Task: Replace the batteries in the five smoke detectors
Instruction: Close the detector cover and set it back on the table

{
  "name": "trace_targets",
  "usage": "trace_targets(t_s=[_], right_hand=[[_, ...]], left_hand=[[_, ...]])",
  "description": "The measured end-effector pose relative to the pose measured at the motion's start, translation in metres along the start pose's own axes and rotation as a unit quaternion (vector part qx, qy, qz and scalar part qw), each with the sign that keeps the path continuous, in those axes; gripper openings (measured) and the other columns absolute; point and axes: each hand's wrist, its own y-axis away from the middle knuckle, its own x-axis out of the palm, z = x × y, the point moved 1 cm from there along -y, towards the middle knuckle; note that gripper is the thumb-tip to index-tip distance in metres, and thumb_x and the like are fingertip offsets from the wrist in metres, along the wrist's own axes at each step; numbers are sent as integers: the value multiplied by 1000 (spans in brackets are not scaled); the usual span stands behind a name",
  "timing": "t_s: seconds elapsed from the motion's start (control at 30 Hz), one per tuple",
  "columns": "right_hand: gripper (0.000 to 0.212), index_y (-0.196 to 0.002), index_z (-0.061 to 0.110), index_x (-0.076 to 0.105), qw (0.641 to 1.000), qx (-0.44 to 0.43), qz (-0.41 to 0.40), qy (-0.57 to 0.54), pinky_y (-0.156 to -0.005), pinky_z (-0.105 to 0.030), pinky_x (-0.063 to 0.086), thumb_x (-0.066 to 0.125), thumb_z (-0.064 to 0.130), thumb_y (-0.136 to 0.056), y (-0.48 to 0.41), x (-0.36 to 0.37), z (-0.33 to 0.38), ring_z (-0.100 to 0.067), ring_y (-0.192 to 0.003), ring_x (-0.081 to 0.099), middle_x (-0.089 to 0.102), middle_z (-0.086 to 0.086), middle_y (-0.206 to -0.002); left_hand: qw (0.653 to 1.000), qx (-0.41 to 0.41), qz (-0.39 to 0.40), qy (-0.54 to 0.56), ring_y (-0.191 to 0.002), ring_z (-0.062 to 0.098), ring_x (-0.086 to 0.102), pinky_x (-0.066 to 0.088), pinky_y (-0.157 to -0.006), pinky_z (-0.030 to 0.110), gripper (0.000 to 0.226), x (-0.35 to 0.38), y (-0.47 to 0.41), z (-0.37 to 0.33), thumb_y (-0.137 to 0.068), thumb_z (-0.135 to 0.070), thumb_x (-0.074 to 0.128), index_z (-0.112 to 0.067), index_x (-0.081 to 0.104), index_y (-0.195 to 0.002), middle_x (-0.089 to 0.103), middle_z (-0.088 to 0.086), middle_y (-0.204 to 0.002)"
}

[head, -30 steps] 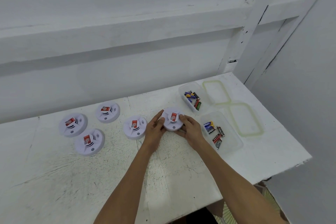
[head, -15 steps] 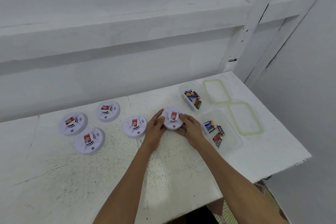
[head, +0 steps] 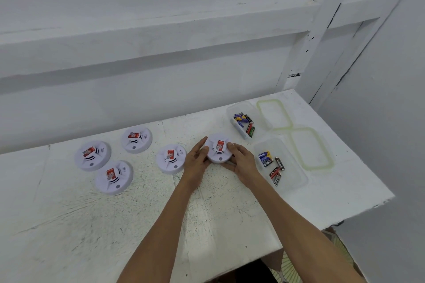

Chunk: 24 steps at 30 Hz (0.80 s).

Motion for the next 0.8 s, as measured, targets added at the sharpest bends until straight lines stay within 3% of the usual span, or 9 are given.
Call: trace_targets(t_s=[0.33, 0.53, 0.8], right_hand=[[36, -121, 7, 66, 1000, -3, 0, -4, -78, -40, 62, 66, 32, -95, 4, 2, 2, -29, -100, 74, 74, -13, -113], [35, -120, 8, 67, 1000, 6, 1, 1, -78, -39, 62, 66, 33, -95, 3, 3, 5, -29, -100, 74, 74, -12, -112], [34, -118, 7, 68, 1000, 8, -16, 8, -85, -45, 61, 67, 33, -95, -3, 5, 3, -29, -100, 73, 75, -12, -111]], left_hand=[[1000, 4, 10, 2, -132, 29, 62, 50, -111, 51, 43, -1, -3, 4, -108, -17, 53, -9, 51, -151, 63, 10, -145], [1000, -2, 14, 14, -128, 26, 66, 58, -101, 38, 37, 0, -1, -1, -109, -13, 50, -13, 56, -146, 66, 8, -140], [1000, -14, -1, 1, -127, 26, 66, 54, -107, 47, 43, 1, -1, -3, -108, -17, 53, -10, 52, -150, 66, 9, -142]])
